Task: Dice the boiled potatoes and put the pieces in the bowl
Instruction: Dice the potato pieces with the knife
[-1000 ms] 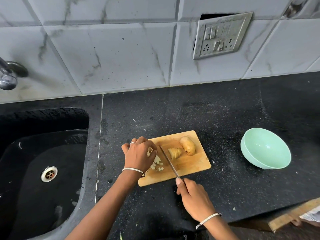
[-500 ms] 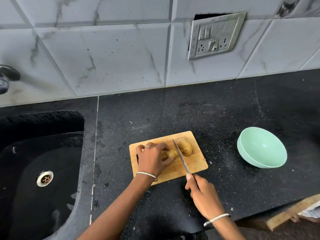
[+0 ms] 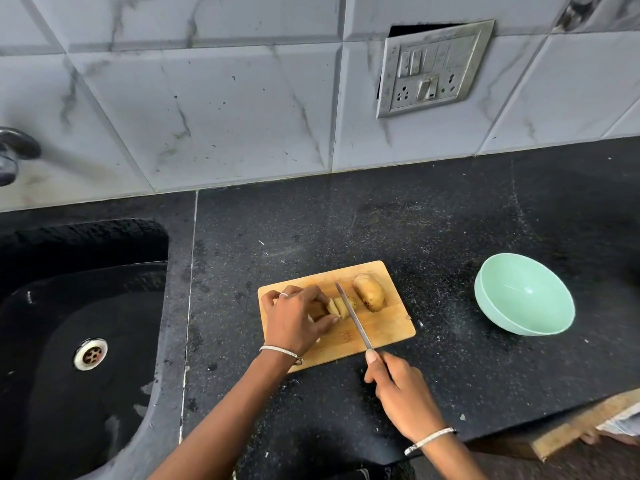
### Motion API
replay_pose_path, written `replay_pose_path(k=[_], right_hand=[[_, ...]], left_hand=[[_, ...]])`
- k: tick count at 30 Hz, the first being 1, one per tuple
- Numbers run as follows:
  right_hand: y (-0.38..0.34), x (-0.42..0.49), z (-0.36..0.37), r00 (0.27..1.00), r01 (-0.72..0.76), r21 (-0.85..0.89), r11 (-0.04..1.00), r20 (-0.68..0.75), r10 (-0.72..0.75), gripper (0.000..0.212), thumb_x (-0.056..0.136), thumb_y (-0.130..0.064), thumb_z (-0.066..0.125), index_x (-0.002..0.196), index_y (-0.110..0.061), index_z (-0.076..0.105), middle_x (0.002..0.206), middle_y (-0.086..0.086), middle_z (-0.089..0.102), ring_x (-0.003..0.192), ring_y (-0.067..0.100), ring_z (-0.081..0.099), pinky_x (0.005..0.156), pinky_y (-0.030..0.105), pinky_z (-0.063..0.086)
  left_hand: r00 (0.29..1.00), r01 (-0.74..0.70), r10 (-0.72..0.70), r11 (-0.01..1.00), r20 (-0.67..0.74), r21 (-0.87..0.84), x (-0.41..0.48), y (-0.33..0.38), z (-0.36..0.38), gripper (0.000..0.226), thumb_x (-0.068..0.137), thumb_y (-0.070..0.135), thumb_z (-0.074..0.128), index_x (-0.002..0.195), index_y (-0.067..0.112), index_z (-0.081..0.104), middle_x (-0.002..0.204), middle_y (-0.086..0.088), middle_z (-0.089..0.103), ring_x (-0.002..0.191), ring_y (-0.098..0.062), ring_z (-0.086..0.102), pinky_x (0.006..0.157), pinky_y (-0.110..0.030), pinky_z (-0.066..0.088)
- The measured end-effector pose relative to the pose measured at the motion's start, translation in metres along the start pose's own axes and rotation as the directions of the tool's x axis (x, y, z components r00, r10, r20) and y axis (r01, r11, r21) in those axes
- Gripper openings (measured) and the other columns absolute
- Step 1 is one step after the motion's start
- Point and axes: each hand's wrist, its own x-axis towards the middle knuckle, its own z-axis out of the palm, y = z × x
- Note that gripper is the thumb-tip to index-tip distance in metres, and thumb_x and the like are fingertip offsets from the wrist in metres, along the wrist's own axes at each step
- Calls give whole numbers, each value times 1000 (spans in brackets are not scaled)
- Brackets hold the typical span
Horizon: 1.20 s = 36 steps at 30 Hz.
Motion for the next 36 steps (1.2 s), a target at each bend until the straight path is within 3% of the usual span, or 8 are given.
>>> replay_pose_path(k=[6,11,15,20,27,36], right_hand=[[-3,-2,4,1000,18,-19,1000,12,-17,44,99,-52,36,74,-25,59,54,-9,55,54,6,53,63,33,45],[-12,-6,7,999,44,-104,994,36,-41,44,102,-47,31,86,-18,61,66,-13,56,66,4,55,64,27,39],[-17,-8,15,999,17,-154,988,47,-10,46,103,-49,25,92,-19,59,81,-7,63,85,19,61,75,36,45],[-21,-7,26,998,-4,-188,982,59,15,46,103,-48,20,97,-19,56,95,-3,67,92,21,62,79,37,45],[-27,-6,32,996,-43,-182,982,71,57,39,103,-47,20,84,-24,45,84,0,59,83,26,59,73,38,44],[-44,5,31,990,-104,-286,953,62,127,47,104,-47,21,107,-16,56,110,12,62,106,37,59,81,41,47]], left_hand=[[1000,21,-22,999,18,35,-5,-5,-9,38,66,56,76,93,35,60,79,26,61,103,-5,50,81,-30,11],[999,30,-33,997,37,75,-4,-1,-13,47,67,57,76,107,39,61,93,24,66,108,-7,49,81,-30,12],[997,31,-39,993,68,114,0,3,-11,46,72,57,73,113,40,63,90,23,66,105,-8,48,79,-32,15],[995,50,-65,981,79,187,2,3,-7,39,75,57,69,111,43,65,94,21,67,104,-9,48,83,-36,20],[994,66,-79,983,71,168,2,4,-4,35,79,52,69,112,40,67,99,20,68,106,-10,49,89,-38,21],[991,102,-112,985,71,136,4,4,-5,30,77,50,71,105,39,69,93,18,69,103,-10,50,86,-38,20]])
